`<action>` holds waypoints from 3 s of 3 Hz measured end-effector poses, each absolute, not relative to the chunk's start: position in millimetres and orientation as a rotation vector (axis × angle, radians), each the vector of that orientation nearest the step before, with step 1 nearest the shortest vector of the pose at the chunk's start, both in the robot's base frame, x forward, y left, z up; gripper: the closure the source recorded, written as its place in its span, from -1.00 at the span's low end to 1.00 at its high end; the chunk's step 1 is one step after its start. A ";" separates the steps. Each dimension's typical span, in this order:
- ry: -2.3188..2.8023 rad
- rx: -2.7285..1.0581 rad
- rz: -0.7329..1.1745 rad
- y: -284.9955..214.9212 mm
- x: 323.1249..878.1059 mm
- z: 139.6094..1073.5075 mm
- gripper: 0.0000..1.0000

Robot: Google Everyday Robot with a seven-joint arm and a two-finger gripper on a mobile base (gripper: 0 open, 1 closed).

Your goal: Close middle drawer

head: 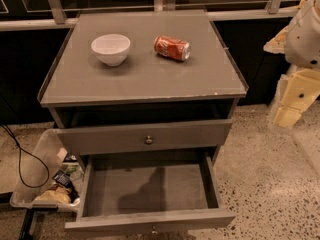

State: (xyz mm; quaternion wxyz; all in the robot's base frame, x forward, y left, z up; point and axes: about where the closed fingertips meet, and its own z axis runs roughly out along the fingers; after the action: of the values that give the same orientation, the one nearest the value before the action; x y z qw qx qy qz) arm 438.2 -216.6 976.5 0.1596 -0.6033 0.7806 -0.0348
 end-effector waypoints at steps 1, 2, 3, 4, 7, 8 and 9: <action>2.231 -1.724 -0.100 -216.6 438.2 976.5 -1.00; 2.223 -1.730 -0.061 -213.2 435.1 968.4 -1.00; 2.223 -1.744 -0.008 -205.6 425.8 944.0 -0.64; 2.189 -1.765 -0.010 -199.6 407.6 914.9 -0.17; 2.065 -1.757 0.008 -204.7 391.3 870.6 1.00; 2.132 -1.703 0.063 -208.3 387.6 838.1 1.00; 2.210 -1.633 0.109 -213.8 385.2 769.2 1.00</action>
Offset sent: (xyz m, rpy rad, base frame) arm -0.0080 0.0063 -0.0247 0.0527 0.0547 0.0272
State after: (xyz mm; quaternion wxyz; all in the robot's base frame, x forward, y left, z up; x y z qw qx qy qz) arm 385.2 -213.8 769.2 0.1946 -0.5826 0.7881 0.0389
